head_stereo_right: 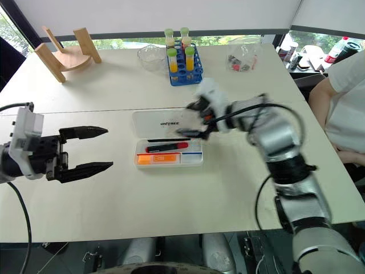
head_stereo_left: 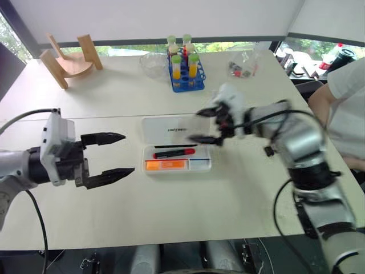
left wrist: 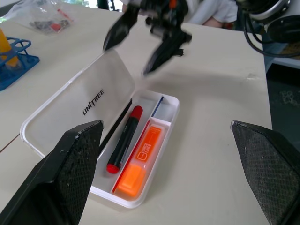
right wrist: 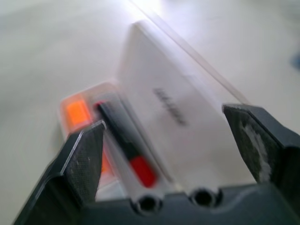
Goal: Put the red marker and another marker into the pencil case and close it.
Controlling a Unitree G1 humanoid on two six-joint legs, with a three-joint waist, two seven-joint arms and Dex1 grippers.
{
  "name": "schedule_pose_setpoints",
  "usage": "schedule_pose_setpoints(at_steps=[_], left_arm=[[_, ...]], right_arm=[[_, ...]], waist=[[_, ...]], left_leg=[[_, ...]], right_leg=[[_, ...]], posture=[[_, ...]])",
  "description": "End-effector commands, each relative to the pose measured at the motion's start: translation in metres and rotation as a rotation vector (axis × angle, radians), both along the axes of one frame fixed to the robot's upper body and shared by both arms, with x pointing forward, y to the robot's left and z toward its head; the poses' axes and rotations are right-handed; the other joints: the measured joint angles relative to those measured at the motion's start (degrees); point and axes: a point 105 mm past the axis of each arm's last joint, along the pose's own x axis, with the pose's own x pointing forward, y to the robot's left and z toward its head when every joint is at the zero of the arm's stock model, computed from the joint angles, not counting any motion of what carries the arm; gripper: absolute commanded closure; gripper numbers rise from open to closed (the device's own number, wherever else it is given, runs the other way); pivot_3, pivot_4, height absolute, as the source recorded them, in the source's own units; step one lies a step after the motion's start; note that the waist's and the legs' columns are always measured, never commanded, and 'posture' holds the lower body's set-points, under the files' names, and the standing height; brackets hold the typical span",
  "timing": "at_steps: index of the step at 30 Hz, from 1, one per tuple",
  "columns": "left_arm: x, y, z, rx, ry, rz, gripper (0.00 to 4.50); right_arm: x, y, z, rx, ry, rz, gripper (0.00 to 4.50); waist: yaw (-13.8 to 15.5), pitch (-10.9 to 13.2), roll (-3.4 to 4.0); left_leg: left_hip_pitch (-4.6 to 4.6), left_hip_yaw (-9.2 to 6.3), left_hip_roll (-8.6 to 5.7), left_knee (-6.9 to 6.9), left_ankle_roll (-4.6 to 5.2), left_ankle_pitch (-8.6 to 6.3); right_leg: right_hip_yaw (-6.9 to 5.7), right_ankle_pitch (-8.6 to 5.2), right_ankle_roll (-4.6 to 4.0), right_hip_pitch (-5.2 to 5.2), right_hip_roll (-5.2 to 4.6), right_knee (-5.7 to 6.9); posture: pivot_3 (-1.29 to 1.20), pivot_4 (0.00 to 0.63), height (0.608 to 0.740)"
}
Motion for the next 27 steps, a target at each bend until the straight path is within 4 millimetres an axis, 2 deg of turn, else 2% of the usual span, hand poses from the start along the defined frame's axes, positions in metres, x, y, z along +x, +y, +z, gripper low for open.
schedule_pose_setpoints(at_steps=[1,3,7,10,13,17,23,26,27], left_arm=[[0.000,-0.007,0.001,-0.016,-0.022,-0.047,0.00],[0.002,-0.009,0.001,-0.017,-0.021,-0.062,0.00],[0.007,-0.011,0.002,-0.009,-0.027,-0.078,0.00],[0.009,-0.012,0.003,-0.008,-0.033,-0.083,0.00],[0.009,-0.013,0.003,-0.005,-0.037,-0.084,0.00],[0.010,-0.011,0.004,-0.004,-0.042,-0.074,0.00],[0.011,-0.012,0.005,-0.012,-0.049,-0.063,0.00],[0.011,-0.011,0.005,-0.009,-0.052,-0.059,0.00],[0.011,-0.011,0.005,-0.009,-0.052,-0.057,0.00]], right_arm=[[-0.003,-0.088,-0.019,-0.045,0.025,-0.407,0.07],[-0.008,-0.107,-0.035,-0.078,0.049,-0.481,0.07],[-0.013,-0.131,-0.066,-0.130,0.112,-0.573,0.07],[-0.013,-0.141,-0.082,-0.114,0.153,-0.632,0.07],[-0.013,-0.143,-0.093,-0.095,0.190,-0.651,0.07],[-0.010,-0.135,-0.098,-0.071,0.205,-0.631,1.34],[-0.004,-0.118,-0.095,-0.007,0.225,-0.594,4.47],[-0.006,-0.109,-0.086,0.003,0.216,-0.547,4.47],[-0.010,-0.092,-0.072,0.028,0.206,-0.453,4.47]], waist=[[0.38,-0.03,-0.04],[-0.25,0.00,0.00],[-2.13,0.05,0.09],[-2.47,0.06,0.10],[-2.47,0.04,0.06],[-2.40,0.02,0.03],[-2.34,0.01,0.00],[-2.34,0.01,0.01],[-2.34,0.02,0.03]], left_leg=[[0.00,0.01,-0.03,-0.08,0.00,0.00],[-0.01,0.16,-0.06,-0.14,0.00,0.00],[0.16,0.29,-0.01,-0.23,0.01,0.01],[0.17,0.27,0.02,-0.23,0.01,0.01],[0.15,0.24,0.02,-0.21,0.01,0.01],[0.17,0.22,0.03,-0.11,0.00,0.01],[0.19,0.20,0.03,-0.04,0.00,0.01],[0.19,0.19,0.03,-0.05,0.00,0.01],[0.19,0.19,0.03,-0.08,0.00,0.01]], right_leg=[[0.01,0.00,0.00,0.00,-0.02,-0.08],[0.12,0.01,0.01,-0.07,-0.05,-0.10],[0.31,0.02,0.03,-0.13,0.05,0.06],[0.32,0.01,0.02,-0.13,0.12,0.10],[0.31,0.01,0.03,-0.11,0.13,0.09],[0.30,0.02,0.03,-0.01,0.12,0.09],[0.29,0.02,0.04,0.04,0.12,0.09],[0.29,0.02,0.04,0.03,0.13,0.10],[0.29,0.02,0.04,0.01,0.13,0.10]], posture=[[0.00,0.150,0.740],[0.00,0.150,0.740],[0.00,0.150,0.740],[0.00,0.150,0.740],[0.00,0.150,0.740],[0.00,0.150,0.740],[0.00,0.150,0.740],[0.00,0.150,0.740],[0.00,0.150,0.740]])
